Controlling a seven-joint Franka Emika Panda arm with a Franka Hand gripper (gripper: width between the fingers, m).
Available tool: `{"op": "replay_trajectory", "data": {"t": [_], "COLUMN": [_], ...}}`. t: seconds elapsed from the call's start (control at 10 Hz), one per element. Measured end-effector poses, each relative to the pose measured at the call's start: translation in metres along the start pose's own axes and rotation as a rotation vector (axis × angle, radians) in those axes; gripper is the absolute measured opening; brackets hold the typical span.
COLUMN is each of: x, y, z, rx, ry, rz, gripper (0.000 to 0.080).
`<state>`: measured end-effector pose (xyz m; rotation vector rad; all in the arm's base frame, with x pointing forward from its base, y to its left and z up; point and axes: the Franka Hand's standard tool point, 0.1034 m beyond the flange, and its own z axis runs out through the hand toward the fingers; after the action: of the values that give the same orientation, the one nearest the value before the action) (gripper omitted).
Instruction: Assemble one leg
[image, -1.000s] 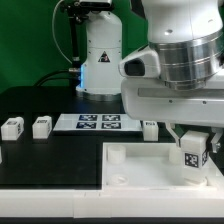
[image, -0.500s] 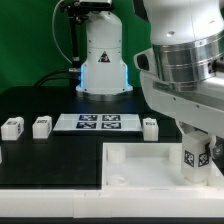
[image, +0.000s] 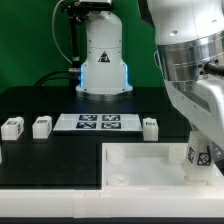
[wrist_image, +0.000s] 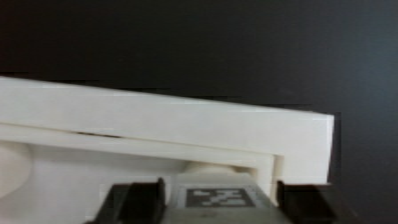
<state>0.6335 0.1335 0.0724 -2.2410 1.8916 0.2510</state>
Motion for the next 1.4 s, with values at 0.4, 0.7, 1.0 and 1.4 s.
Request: {"op": "replay_trajectory", "data": {"t": [0.4, 0.7, 1.0, 1.4], "x": [-0.003, 0.000, 0.010, 0.016], "y": [0.002, 0.002, 0.001, -0.008], "z": [-0.006, -0.005, -0.007, -0.009], "rx": [-0.051, -0.051, -0.083, -0.074], "ry": [0.013, 0.010, 0.043, 0.095], "rz": [-0.450, -0.759, -1.153, -1.558], "gripper": [0.0639, 0.0648, 0.0649, 0.0649]}}
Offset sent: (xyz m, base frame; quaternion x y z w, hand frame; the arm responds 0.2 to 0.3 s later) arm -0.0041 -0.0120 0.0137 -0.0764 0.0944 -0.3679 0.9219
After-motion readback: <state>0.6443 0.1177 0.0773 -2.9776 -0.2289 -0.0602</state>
